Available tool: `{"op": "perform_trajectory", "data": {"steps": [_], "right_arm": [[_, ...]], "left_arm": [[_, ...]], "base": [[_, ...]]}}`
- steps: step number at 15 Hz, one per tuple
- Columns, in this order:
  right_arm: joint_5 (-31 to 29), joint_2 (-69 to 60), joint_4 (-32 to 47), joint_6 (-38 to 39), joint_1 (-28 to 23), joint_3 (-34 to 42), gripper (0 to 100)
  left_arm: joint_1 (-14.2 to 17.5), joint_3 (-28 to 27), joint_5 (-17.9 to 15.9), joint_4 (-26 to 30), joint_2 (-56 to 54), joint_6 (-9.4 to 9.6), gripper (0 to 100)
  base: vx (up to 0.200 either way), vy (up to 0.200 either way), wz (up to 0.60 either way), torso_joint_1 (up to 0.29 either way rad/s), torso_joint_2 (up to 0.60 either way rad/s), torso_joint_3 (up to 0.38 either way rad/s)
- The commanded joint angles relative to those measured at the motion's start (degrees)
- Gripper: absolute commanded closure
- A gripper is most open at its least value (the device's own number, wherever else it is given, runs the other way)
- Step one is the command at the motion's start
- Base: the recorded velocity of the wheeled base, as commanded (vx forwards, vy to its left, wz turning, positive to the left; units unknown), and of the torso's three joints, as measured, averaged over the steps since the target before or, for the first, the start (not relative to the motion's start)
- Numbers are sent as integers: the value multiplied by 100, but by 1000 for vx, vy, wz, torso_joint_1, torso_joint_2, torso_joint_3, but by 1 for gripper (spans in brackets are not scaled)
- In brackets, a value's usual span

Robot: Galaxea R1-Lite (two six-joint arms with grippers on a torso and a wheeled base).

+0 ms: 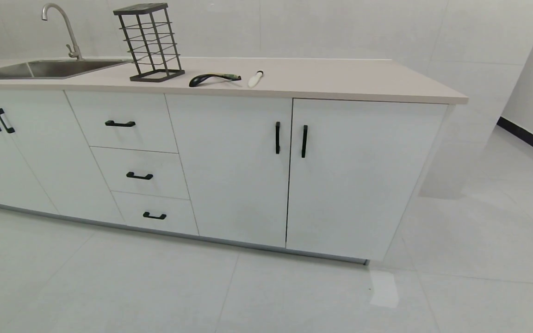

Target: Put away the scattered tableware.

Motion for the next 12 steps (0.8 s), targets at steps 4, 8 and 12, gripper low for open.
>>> {"op": "perform_trajectory", "data": {"steps": [4, 8, 12], "right_arm": [[4, 11, -2, -2, 1, 0, 100], [4, 11, -2, -2, 1, 0, 100], [4, 11, -2, -2, 1, 0, 100]], "left_arm": [[1, 2, 7, -10, 0, 3, 0], [1, 2, -2, -10, 0, 3, 0], [1, 2, -2, -1, 0, 3, 0]], "base": [[200, 0, 0, 5, 4, 0], [200, 150, 0, 4, 4, 4], [200, 200, 0, 0, 5, 6]]}}
